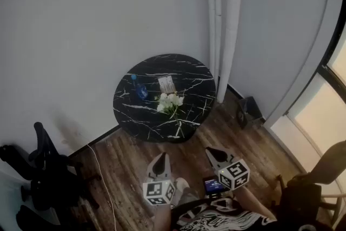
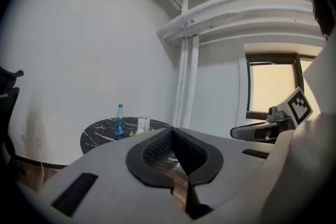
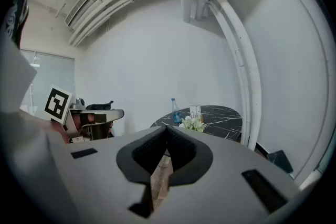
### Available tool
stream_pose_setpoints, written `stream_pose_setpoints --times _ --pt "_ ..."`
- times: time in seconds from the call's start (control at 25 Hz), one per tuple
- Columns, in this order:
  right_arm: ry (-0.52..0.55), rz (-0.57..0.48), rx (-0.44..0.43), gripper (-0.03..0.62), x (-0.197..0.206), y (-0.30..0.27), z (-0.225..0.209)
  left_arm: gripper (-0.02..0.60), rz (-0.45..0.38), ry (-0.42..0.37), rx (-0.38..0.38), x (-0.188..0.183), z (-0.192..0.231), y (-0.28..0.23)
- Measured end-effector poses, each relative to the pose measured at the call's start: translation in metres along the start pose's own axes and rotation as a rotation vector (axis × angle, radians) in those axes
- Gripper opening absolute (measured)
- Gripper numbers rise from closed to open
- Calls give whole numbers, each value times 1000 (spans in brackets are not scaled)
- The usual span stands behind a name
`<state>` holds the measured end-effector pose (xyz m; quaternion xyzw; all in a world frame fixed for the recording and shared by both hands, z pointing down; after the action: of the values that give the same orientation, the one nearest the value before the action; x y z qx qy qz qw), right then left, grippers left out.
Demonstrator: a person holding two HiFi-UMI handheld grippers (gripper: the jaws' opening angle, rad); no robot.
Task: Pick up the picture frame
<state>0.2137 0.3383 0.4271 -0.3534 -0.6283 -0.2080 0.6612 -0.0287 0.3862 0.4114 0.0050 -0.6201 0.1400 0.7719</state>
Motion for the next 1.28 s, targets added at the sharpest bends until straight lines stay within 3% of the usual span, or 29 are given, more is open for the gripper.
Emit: stream_pose_setpoints --times 0.76,1.04,1.28 --pt "9 -31 -2 18 -4 10 2 14 7 10 -7 0 -7 13" --pt "5 0 27 18 -1 -13 -17 14 8 21 -14 -2 9 -18" --pt "3 36 44 18 -3 -62 -49 14 33 49 -21 -5 40 -77"
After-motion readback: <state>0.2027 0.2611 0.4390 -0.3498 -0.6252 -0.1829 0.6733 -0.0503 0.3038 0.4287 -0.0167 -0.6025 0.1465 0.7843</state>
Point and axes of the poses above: the fingertips, and each gripper's own axes: y backward along the fingers, z to its left, x out of its underside, the point moved 9 cm from there along y, backward along the fingers, and after that the axes turned 9 degrees about y, right-handed, at the moved point
